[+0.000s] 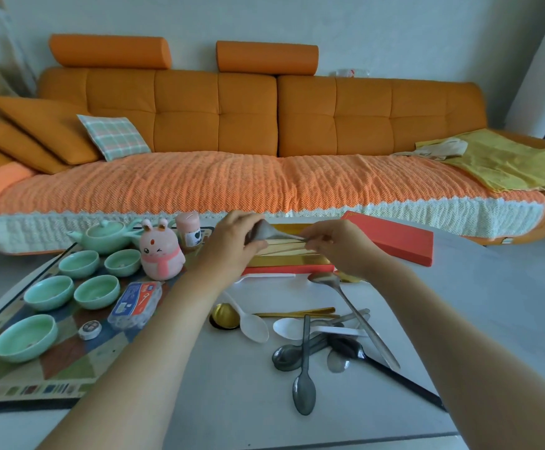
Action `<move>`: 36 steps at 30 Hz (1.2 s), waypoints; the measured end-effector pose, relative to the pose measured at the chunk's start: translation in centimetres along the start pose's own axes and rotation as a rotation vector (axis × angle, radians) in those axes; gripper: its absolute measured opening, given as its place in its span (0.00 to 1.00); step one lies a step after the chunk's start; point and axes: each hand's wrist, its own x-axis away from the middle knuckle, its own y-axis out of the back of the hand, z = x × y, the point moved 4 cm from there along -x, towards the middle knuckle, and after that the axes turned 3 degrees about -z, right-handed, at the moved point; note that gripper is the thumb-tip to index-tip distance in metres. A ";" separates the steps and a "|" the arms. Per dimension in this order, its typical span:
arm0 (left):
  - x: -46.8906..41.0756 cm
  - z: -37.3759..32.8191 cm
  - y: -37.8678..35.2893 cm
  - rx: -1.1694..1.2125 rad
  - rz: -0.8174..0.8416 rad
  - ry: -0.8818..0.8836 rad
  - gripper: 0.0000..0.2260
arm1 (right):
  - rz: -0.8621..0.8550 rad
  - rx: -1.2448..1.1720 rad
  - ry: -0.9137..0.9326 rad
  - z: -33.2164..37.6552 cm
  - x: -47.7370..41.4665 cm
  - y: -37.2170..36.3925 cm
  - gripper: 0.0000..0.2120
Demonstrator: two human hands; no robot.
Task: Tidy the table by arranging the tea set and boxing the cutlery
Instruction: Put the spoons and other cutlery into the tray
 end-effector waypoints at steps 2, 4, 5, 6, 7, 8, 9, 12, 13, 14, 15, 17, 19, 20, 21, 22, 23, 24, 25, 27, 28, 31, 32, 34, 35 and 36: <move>0.0 1.1 0.0 -0.010 -0.005 0.055 0.25 | -0.017 0.012 0.007 0.0 -0.7 -0.8 0.13; 0.3 1.7 -0.5 -0.057 0.024 0.073 0.27 | -0.014 0.028 0.004 -0.2 -1.4 -1.7 0.15; 0.5 1.9 -0.7 -0.082 0.045 0.074 0.28 | -0.008 0.048 0.003 -0.3 -1.6 -2.1 0.16; 0.7 2.1 -0.9 -0.107 0.066 0.070 0.28 | 0.003 0.071 0.000 -0.5 -1.9 -2.4 0.16; 0.8 2.2 -1.1 -0.132 0.089 0.063 0.28 | 0.016 0.093 -0.005 -0.8 -2.1 -2.7 0.17; 0.9 2.4 -1.2 -0.153 0.114 0.059 0.27 | 0.029 0.108 -0.016 -1.1 -2.4 -3.0 0.17; 1.0 2.5 -1.3 -0.169 0.137 0.057 0.27 | 0.045 0.112 -0.035 -1.6 -2.6 -3.3 0.18; 1.2 2.8 -1.8 -0.222 0.199 0.053 0.24 | 0.094 0.097 -0.093 -2.4 -3.1 -4.2 0.17; 1.3 2.8 -2.0 -0.242 0.215 0.049 0.23 | 0.098 0.112 -0.091 -2.4 -3.2 -4.4 0.17; 1.4 2.9 -2.2 -0.257 0.229 0.046 0.22 | 0.102 0.126 -0.089 -2.4 -3.4 -4.5 0.17; 1.5 2.8 -2.4 -0.265 0.244 0.047 0.22 | 0.107 0.139 -0.082 -2.3 -3.4 -4.6 0.17; 1.6 2.7 -2.6 -0.277 0.267 0.058 0.22 | 0.122 0.179 -0.057 -1.9 -3.4 -4.7 0.17; 1.6 2.5 -2.6 -0.320 0.266 0.056 0.22 | 0.148 0.175 -0.050 -1.7 -3.2 -4.7 0.20; 1.6 2.4 -2.5 -0.356 0.261 0.051 0.22 | 0.164 0.167 -0.050 -1.6 -3.1 -4.8 0.22; 1.6 2.4 -2.4 -0.391 0.258 0.047 0.21 | 0.178 0.161 -0.042 -1.4 -3.0 -4.9 0.23; 1.7 2.3 -2.4 -0.420 0.255 0.045 0.21 | 0.192 0.165 -0.030 -1.2 -2.9 -5.1 0.24; 1.8 2.1 -2.5 -0.444 0.250 0.045 0.21 | 0.209 0.180 -0.012 -1.0 -2.8 -5.2 0.24; 1.9 2.0 -2.5 -0.463 0.241 0.039 0.21 | 0.222 0.198 0.002 -0.8 -2.7 -5.4 0.24; 1.9 1.7 -2.5 -0.468 0.228 0.029 0.21 | 0.224 0.208 0.010 -0.8 -2.6 -5.5 0.23; 2.1 1.3 -2.3 -0.435 0.205 0.000 0.21 | 0.190 0.225 0.031 -1.0 -2.4 -5.4 0.22; 2.1 1.0 -2.3 -0.415 0.199 -0.019 0.20 | 0.158 0.246 0.060 -1.2 -2.3 -5.3 0.22; 2.3 0.4 -2.0 -0.359 0.204 -0.050 0.19 | 0.097 0.296 0.133 -1.7 -1.7 -5.0 0.22; 2.3 0.3 -2.0 -0.340 0.205 -0.049 0.18 | 0.099 0.300 0.145 -1.7 -1.4 -4.9 0.22; 2.4 0.2 -2.0 -0.326 0.209 -0.042 0.18 | 0.115 0.294 0.146 -1.6 -1.0 -4.7 0.22; 2.4 0.2 -2.0 -0.325 0.211 -0.037 0.18 | 0.129 0.289 0.137 -1.5 -0.8 -4.6 0.22; 2.4 0.1 -2.0 -0.327 0.214 -0.030 0.18 | 0.138 0.284 0.125 -1.5 -0.6 -4.4 0.22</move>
